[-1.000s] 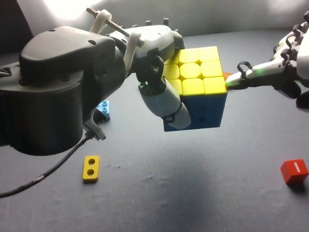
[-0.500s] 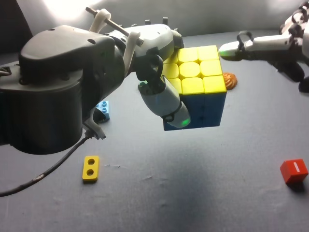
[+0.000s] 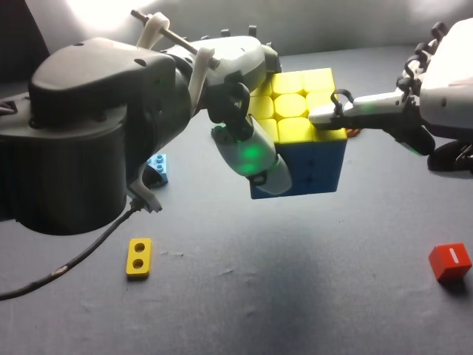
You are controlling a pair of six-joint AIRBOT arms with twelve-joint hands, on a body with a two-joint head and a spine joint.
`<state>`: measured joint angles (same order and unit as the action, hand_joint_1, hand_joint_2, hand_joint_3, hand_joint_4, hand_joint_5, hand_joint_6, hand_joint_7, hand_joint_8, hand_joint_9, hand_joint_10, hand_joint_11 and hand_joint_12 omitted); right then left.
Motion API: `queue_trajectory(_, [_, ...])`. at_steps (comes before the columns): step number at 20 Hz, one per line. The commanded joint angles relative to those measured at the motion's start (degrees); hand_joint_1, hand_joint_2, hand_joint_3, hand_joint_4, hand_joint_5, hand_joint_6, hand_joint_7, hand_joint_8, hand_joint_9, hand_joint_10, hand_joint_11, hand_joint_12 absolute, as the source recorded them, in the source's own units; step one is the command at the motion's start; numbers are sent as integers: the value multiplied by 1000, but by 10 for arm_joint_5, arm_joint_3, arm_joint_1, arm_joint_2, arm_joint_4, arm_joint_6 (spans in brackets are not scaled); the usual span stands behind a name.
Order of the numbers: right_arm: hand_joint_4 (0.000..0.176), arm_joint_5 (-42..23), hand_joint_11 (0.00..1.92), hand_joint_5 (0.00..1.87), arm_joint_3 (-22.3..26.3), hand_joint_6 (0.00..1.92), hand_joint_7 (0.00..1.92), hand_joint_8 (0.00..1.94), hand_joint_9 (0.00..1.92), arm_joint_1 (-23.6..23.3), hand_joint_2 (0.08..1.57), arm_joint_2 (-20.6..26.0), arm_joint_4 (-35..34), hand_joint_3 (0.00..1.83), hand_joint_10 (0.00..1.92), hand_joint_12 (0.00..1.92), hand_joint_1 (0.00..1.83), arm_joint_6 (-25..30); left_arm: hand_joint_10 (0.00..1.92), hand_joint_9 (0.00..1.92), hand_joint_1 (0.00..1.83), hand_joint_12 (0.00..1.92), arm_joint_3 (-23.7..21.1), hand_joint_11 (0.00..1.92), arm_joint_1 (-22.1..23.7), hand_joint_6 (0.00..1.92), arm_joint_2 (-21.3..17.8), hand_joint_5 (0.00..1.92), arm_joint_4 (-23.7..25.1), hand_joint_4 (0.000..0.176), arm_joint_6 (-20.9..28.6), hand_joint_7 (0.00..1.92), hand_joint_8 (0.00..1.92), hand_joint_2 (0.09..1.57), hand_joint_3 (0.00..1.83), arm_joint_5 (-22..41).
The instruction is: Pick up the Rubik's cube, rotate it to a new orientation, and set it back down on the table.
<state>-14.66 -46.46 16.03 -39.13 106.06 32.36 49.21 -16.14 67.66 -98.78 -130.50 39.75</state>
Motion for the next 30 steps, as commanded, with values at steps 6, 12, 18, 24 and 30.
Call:
queue_trajectory(6, [0,12,833,105,-1,6,906,1201,963,6,1139,1,-12,0,1865,1921,1344,-2,1469,714,1354,1354,1,456,14,967,0,899,39,0,7,838,1288,1180,0,-3])
queue_trajectory(12, [0,12,788,120,-1,5,896,1223,947,33,1144,7,-12,0,1870,1919,1342,3,1473,715,1353,1324,2,442,15,972,-1,896,37,0,7,821,1305,1182,1,-5])
queue_trajectory(18, [0,12,826,147,2,12,920,1189,979,55,1129,7,-12,3,1809,1878,1348,19,1480,711,1352,1326,3,448,15,966,-1,886,37,0,7,806,1343,1188,0,-5])
queue_trajectory(24, [0,12,808,120,3,2,863,1277,968,59,1161,6,-12,4,1829,1849,1336,18,1480,702,1353,1323,4,449,16,978,-2,894,37,0,7,828,1299,1185,0,-5])
queue_trajectory(30, [0,37,813,131,-5,13,904,1205,954,60,1139,-25,-12,0,1822,1921,1344,12,1516,687,1348,1307,4,466,16,960,-2,864,35,0,7,780,1403,1202,1,-5])
